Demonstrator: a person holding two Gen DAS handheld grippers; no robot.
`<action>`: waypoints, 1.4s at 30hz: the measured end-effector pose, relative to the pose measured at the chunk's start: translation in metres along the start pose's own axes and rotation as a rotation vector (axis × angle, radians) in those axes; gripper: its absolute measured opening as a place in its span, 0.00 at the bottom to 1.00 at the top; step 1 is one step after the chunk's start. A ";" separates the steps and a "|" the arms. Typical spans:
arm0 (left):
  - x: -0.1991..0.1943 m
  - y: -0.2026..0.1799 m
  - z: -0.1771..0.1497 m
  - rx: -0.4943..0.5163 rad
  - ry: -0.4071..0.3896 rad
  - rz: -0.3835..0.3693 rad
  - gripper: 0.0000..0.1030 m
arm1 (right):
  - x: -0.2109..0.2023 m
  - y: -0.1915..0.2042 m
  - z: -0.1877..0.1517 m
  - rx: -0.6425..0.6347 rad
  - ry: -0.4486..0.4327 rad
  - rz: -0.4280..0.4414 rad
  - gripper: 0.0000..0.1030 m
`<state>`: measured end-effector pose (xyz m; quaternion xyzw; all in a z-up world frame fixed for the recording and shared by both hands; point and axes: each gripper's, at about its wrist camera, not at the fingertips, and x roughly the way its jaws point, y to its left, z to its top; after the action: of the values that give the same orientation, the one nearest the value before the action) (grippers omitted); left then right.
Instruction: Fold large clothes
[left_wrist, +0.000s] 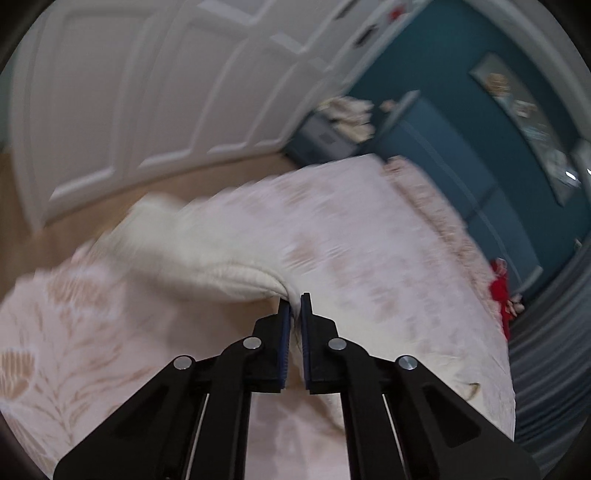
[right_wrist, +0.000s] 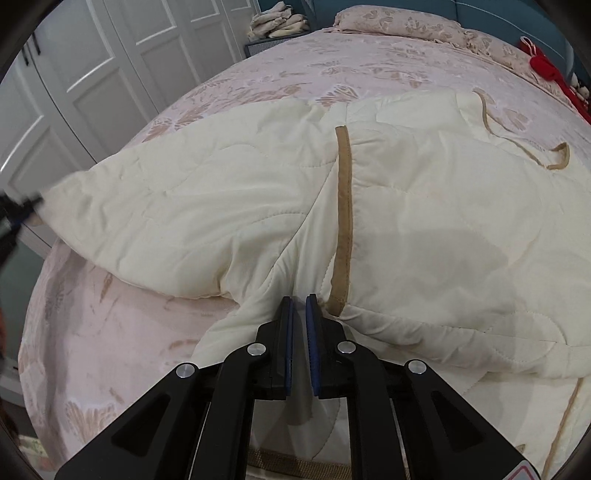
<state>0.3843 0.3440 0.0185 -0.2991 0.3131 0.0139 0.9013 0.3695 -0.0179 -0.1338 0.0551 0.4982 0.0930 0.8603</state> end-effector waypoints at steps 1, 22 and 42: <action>-0.008 -0.021 0.006 0.033 -0.018 -0.028 0.04 | 0.001 0.000 0.000 -0.003 0.000 -0.001 0.09; -0.011 -0.394 -0.173 0.591 0.252 -0.437 0.03 | -0.156 -0.133 -0.094 0.232 -0.194 0.018 0.09; 0.096 -0.351 -0.353 0.526 0.587 -0.334 0.47 | -0.217 -0.270 -0.126 0.385 -0.258 -0.120 0.25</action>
<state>0.3395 -0.1527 -0.0707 -0.0968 0.4964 -0.2983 0.8095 0.1836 -0.3280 -0.0636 0.1999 0.3949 -0.0628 0.8945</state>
